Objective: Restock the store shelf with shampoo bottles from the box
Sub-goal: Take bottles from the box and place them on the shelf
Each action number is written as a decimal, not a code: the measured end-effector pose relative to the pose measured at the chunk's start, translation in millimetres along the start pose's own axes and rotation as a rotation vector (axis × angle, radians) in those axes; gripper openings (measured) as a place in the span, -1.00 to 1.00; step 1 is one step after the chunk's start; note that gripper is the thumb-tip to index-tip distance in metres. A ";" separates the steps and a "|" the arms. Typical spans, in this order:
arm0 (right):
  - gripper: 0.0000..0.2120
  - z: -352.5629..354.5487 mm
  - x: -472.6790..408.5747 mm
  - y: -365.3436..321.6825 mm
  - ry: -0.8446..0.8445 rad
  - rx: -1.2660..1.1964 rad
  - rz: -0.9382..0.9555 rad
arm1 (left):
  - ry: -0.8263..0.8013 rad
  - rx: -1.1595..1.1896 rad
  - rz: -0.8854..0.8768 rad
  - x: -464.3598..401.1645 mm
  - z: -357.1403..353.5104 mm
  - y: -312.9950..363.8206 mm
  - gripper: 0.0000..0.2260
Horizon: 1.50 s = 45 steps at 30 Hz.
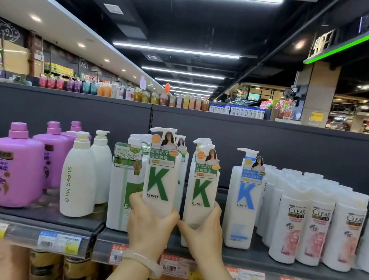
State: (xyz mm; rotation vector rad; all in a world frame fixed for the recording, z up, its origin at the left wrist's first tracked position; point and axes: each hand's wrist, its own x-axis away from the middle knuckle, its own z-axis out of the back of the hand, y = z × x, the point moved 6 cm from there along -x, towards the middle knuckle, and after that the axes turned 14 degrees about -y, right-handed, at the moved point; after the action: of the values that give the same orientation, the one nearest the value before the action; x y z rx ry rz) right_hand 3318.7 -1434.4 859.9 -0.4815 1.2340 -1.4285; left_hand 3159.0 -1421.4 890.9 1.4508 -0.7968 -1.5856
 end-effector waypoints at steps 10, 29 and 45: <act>-0.24 1.3 -1.9 2.9 0.019 0.016 0.001 | 0.000 -0.093 0.059 -20.8 -26.3 -22.7 -0.45; -0.15 -3.4 -8.3 2.8 0.016 0.094 0.034 | -0.254 -0.105 -0.002 -28.8 -26.3 -38.9 -0.46; -0.15 -5.8 -12.0 2.4 0.048 0.125 0.006 | -0.290 -0.165 0.036 -29.7 -25.4 -39.6 -0.38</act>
State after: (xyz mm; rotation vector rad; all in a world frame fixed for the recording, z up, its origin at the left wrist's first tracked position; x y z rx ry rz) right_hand 3318.4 -1420.9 859.8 -0.3596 1.1743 -1.5098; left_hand 3177.8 -1375.1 866.7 1.0989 -0.8281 -1.8140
